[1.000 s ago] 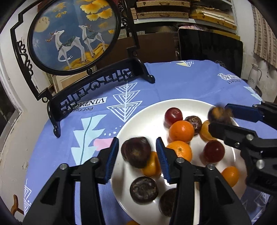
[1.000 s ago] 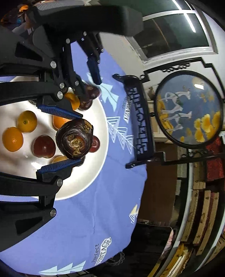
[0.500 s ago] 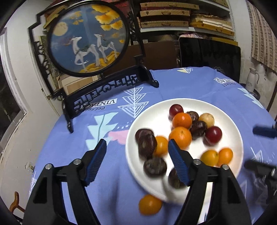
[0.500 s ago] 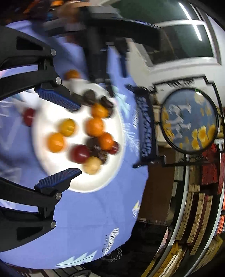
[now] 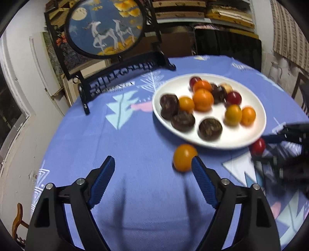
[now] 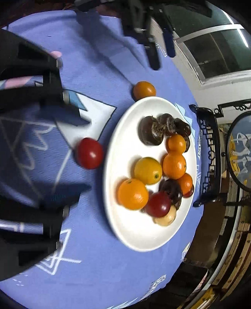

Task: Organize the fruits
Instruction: 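Move both grippers back to the last fruits on the tablecloth, then grasp a yellow-orange fruit with the left gripper while the right grasps a cherry tomato, then carry both fruits onto the white plate and open both grippers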

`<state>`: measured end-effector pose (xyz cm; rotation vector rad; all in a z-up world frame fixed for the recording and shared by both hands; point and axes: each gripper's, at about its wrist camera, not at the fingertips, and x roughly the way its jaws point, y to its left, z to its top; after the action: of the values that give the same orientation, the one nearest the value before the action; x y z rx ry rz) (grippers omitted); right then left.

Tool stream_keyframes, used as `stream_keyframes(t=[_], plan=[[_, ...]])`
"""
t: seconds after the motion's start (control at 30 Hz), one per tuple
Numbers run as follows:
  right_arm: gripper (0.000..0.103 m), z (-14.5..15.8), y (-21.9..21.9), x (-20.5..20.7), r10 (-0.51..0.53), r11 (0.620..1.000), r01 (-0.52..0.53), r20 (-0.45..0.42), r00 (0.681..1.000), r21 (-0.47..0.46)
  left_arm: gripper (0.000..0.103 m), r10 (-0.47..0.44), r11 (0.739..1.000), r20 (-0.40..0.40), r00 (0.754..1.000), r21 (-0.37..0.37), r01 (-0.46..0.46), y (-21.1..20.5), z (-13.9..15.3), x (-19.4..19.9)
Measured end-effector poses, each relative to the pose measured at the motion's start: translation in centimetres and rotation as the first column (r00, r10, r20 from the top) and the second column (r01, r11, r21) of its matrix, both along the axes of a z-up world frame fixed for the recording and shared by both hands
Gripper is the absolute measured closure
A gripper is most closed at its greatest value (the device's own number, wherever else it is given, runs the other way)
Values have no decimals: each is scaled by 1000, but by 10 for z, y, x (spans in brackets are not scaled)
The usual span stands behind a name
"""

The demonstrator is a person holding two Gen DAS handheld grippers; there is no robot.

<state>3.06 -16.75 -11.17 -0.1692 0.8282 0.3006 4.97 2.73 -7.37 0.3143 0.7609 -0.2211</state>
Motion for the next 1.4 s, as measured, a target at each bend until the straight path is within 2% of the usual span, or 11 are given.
stream_keyframes(t=[0.03, 0.27, 0.37, 0.4, 0.43, 0.5, 0.7, 0.97, 1.13, 1.4], plan=[[72, 1, 1, 0, 7, 1000, -7, 2, 1000, -1, 24, -7, 1000, -9, 1000, 4, 7, -2, -3, 0], [72, 7, -3, -13, 33, 999, -33, 19, 999, 35, 24, -55, 998, -52, 997, -9, 55, -24, -23, 17], [72, 7, -7, -15, 29, 998, -30, 15, 999, 51, 26, -63, 998, -64, 996, 11, 64, -34, -31, 29], [72, 6, -8, -16, 29, 998, -29, 13, 999, 56, 34, -64, 998, -65, 996, 20, 65, -35, -33, 31], [72, 5, -8, -17, 29, 998, -29, 12, 1000, 60, 49, -61, 998, -79, 995, 29, 63, -36, -37, 34], [72, 4, -9, -17, 30, 997, -30, 6, 1000, 71, 67, -69, 998, -112, 991, -15, 68, -33, -37, 33], [72, 6, -7, -25, 45, 996, -45, 12, 999, 83, 68, -66, 997, -66, 996, 23, 67, -31, -30, 13], [72, 10, -1, -46, 68, 992, -69, 19, 998, 103, 68, -146, 988, 12, 989, 43, 146, -55, 0, -27], [72, 12, 1, -59, 81, 991, -84, 28, 996, 102, 68, -172, 985, 21, 985, 30, 172, -66, 8, -36], [72, 9, 4, -63, 95, 991, -96, 20, 995, 95, 68, -188, 982, 0, 982, 22, 188, -78, 4, -37]])
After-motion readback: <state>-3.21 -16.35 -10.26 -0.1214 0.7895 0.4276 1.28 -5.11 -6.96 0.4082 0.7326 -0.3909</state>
